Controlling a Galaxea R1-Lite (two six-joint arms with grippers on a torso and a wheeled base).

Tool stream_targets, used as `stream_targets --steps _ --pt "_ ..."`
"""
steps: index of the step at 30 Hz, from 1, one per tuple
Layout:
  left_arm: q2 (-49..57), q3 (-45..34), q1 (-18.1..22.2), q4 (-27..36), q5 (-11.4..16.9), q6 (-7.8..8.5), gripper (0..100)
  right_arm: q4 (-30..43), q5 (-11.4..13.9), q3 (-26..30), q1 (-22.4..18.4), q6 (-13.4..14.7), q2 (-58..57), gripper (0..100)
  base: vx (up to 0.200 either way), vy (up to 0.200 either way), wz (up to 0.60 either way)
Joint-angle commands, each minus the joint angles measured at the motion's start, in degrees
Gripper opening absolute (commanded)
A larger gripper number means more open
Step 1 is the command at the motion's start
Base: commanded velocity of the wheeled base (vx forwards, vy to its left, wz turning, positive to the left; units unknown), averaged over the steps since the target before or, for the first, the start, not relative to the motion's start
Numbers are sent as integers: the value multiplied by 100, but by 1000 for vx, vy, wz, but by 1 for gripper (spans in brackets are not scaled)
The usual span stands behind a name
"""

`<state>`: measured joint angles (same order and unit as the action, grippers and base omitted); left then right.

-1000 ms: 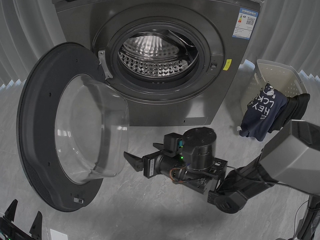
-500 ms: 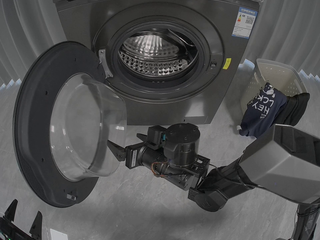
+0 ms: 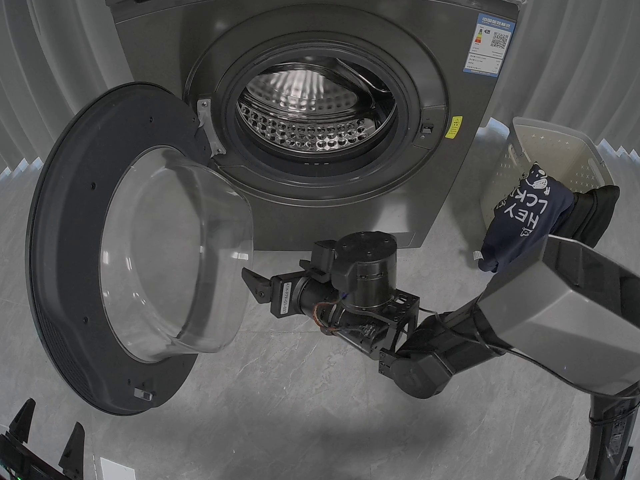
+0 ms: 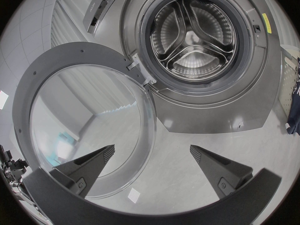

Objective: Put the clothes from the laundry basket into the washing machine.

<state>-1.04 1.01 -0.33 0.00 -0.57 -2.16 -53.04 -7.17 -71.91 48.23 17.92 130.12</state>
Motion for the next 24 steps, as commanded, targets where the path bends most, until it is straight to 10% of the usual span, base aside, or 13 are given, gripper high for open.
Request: stream_targets --steps 1,14,24 --pt "77 -92 -2 0 -4 -4 100 22 14 -499 126 1 426 100 0 0 0" --pt "77 -92 -2 0 -4 -13 100 -128 5 -1387 433 106 831 100 0 0 0" --pt "77 -92 7 -9 -4 49 100 -136 14 1531 -454 -131 -2175 100 0 0 0"
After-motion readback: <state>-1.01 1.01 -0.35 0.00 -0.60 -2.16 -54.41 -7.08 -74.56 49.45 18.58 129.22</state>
